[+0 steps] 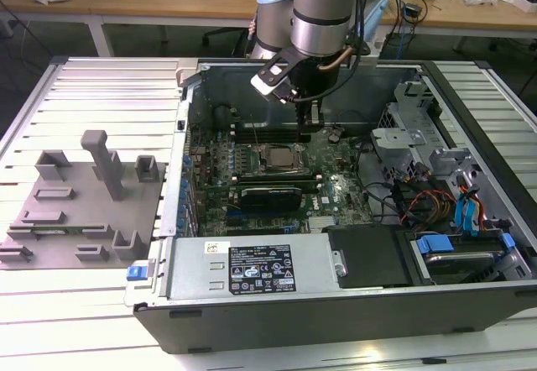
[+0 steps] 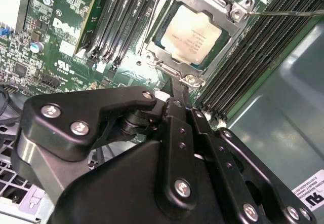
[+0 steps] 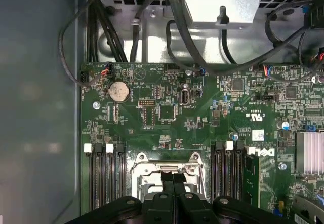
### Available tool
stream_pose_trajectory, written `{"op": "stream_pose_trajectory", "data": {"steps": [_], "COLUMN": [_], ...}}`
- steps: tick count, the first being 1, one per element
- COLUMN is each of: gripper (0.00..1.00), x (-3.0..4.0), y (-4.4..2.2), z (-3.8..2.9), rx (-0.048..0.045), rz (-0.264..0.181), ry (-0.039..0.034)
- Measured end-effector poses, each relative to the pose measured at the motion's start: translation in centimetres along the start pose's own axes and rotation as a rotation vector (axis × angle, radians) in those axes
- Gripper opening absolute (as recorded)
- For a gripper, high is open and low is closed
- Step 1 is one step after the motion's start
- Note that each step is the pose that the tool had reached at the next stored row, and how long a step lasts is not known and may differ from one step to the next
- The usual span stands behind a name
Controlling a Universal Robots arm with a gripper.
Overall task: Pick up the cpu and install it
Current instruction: 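Close the cpu cover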
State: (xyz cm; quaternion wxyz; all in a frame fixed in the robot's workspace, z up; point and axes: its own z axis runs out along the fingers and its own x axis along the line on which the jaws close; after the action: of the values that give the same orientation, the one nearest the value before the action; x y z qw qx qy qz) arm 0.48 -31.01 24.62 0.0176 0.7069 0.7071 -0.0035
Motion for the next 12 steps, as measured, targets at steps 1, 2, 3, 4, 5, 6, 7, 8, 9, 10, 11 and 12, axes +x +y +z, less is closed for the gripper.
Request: {"op": "stream_pose_trajectory", "data": {"steps": [1,2,3,4,5,6,7,8,9,10,11,12], "gripper": [0.11,0.11,0.11,0.11,0.11,0.11,0.11,0.11,0.11,0.11,0.11,0.11], "x": [0.0,0.0,0.0,0.01,0.01,0.0,0.0,0.0,0.0,0.0,-0.01,-0.03], "y": [0.0,0.0,0.0,0.0,0.02,0.02,0.02,0.02,-0.01,-0.07,-0.19,-0.32], "z": [0.0,0.0,0.0,0.03,0.04,0.03,0.03,0.03,0.05,0.1,0.19,0.27], "rx": [0.0,0.0,0.0007,0.0102,0.0273,0.0294,0.03,0.0304,0.0303,0.0298,0.0289,0.0283], "rz": [0.0,0.0,0.0,0.0,-0.001,-0.001,-0.001,-0.001,-0.001,-0.001,-0.001,-0.001], "ry": [0.0,-0.0001,0.0,0.0003,0.0001,-0.0001,-0.0002,-0.0002,-0.0002,0.0005,0.0014,0.002]}}
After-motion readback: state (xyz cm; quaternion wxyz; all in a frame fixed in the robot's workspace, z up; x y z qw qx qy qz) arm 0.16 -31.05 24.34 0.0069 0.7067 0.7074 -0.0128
